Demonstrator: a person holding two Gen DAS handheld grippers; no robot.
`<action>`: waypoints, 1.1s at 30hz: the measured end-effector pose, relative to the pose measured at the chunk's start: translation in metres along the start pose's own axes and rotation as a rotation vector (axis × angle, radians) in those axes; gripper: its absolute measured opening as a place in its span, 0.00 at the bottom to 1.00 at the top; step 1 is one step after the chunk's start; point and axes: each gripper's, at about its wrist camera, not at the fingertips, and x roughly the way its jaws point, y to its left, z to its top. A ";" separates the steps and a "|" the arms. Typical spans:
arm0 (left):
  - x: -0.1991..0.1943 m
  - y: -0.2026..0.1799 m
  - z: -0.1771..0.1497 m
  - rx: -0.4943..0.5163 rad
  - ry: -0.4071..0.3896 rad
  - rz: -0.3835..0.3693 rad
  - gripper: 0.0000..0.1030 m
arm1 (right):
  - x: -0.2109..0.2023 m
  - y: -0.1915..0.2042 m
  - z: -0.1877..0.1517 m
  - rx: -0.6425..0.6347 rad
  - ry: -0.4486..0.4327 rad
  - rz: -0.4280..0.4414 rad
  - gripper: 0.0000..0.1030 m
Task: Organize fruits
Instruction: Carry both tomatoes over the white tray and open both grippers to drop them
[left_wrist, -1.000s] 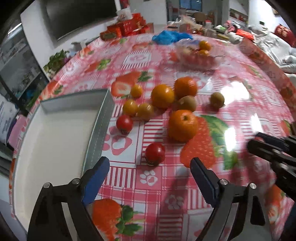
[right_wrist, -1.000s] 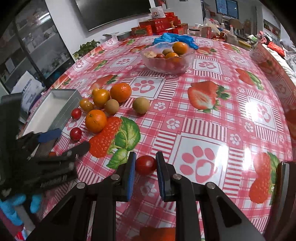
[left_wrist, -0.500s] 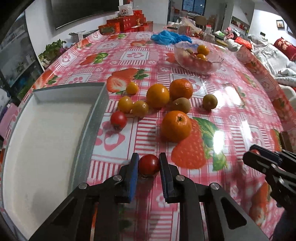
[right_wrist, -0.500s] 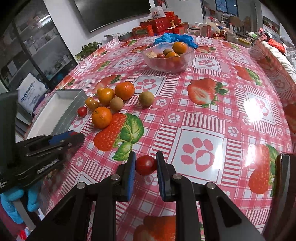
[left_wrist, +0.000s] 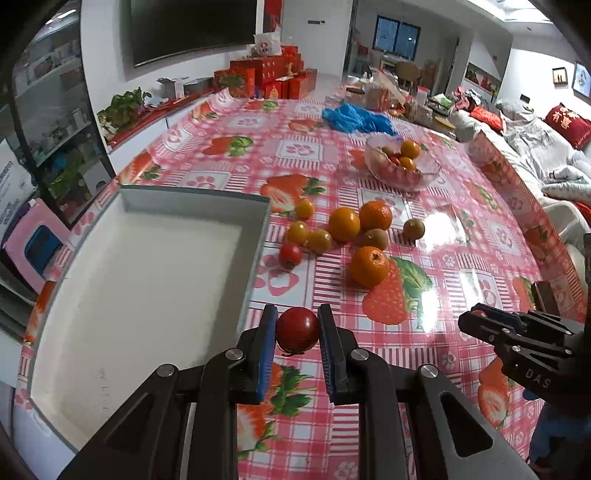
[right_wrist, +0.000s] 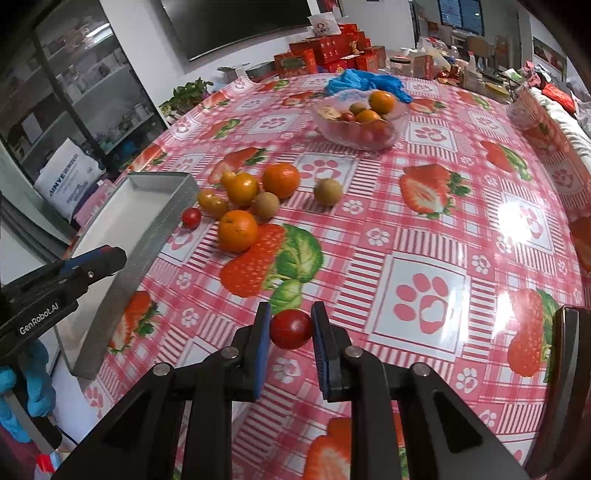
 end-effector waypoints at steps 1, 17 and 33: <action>-0.003 0.003 -0.001 -0.002 -0.007 0.004 0.23 | -0.001 0.004 0.001 -0.009 -0.001 -0.001 0.23; -0.017 0.066 -0.014 -0.099 -0.048 0.074 0.23 | 0.003 0.075 0.015 -0.116 0.019 0.051 0.23; -0.012 0.132 -0.040 -0.167 -0.053 0.178 0.23 | 0.045 0.178 0.033 -0.277 0.090 0.119 0.23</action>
